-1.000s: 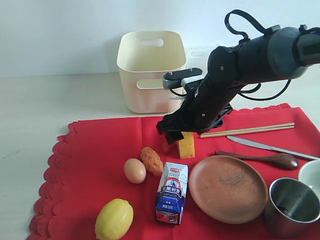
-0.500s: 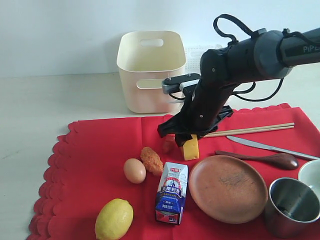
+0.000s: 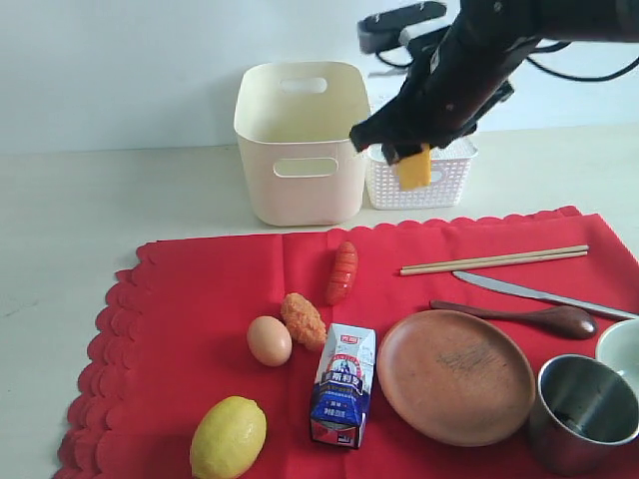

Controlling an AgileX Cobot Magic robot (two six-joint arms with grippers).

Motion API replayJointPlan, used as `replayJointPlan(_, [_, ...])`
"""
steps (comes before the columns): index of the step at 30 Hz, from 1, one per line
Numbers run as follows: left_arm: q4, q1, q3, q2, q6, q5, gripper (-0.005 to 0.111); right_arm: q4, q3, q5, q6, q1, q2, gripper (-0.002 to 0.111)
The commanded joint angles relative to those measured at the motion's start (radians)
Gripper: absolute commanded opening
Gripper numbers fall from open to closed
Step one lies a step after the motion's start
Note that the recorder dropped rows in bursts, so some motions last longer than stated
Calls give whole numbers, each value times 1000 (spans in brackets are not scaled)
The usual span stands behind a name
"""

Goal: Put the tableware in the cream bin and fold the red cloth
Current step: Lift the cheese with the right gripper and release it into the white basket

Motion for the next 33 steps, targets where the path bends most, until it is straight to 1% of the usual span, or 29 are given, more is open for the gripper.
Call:
replayJointPlan(1, [6,-5,-1,-6,3,-5,12,34,-95,-89,-27,-76,27,0])
replayJointPlan(6, [6,-5,-1,-6,3,-5,12,127,-243,-113,-119,-135,144,0])
replayJointPlan(11, [6,-5,-1,-6,3,-5,12,129,-413,-101,-127,-173,293,0])
replayJointPlan(20, [6,-5,-1,-6,3,-5,12,154,-650,-44,-149,-198,530,0])
replayJointPlan(26, [6,-5,-1,-6,3,-5,12,154,-705,-38,-154,-198,624,0])
replayJointPlan(33, [6,-5,-1,-6,3,-5,12,175,-708,-7,-181,-198,658,0])
